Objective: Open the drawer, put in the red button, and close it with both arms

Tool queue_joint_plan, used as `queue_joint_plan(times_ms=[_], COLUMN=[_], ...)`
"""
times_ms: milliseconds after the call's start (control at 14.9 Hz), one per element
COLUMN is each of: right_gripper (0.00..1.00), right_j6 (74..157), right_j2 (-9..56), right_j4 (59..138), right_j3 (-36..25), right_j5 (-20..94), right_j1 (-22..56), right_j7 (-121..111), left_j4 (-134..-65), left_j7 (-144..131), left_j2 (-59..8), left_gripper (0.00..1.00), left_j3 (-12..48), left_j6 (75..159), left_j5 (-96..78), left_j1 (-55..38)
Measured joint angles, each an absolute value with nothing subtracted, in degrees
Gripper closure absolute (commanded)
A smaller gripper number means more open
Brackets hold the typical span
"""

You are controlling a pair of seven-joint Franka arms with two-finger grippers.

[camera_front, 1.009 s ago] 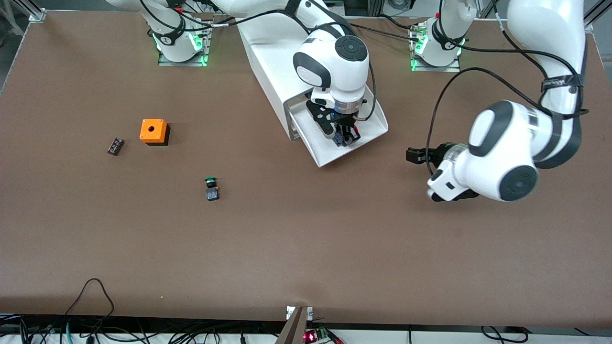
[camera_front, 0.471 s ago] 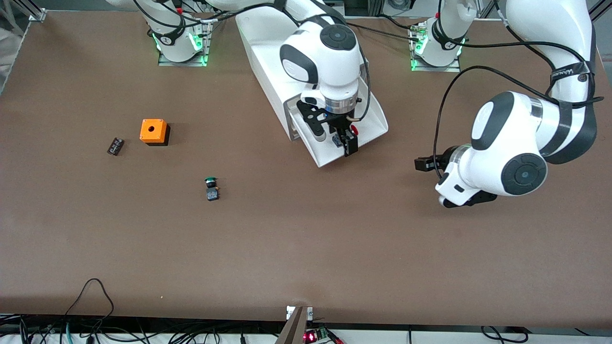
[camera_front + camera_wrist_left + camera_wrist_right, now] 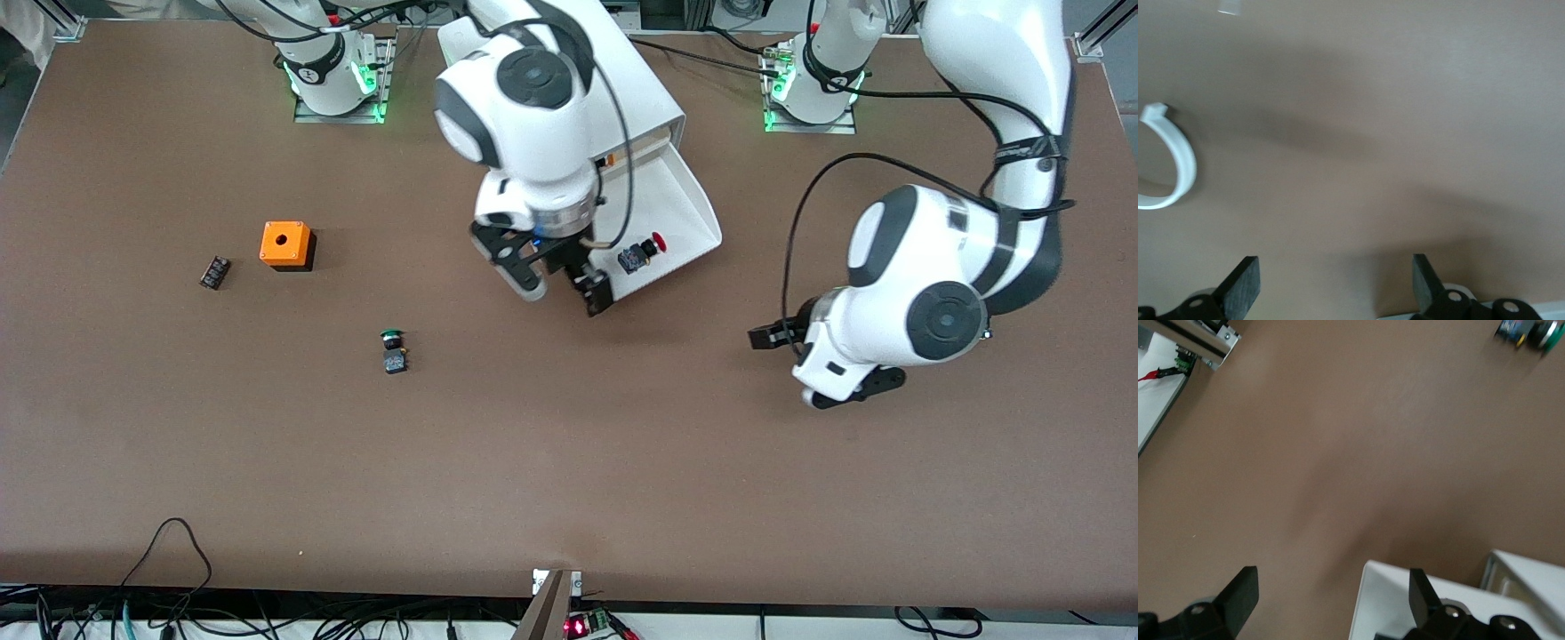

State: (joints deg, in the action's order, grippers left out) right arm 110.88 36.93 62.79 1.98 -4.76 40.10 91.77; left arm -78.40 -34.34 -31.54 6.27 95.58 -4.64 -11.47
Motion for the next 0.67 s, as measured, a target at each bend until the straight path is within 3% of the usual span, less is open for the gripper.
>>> queue_joint_plan(times_ms=[336,673], right_gripper=[0.0,0.0], right_j6=[108.88,113.52], right_j2=[33.1,25.96], right_j4=[66.89,82.32], right_j3=[1.93,1.89], right_j5=[0.2,2.05], right_j1=[30.23,22.34], right_j7=[71.79,50.31], left_j4=[-85.32,-92.61], left_j7=[-40.89,-48.87], left_j2=[-31.31,-31.14], left_gripper=[0.0,0.0], left_j3=[7.63,11.88], left_j6=[107.56,116.01], left_j5=[-4.65,-4.64], left_j1=[-16.3,-16.94])
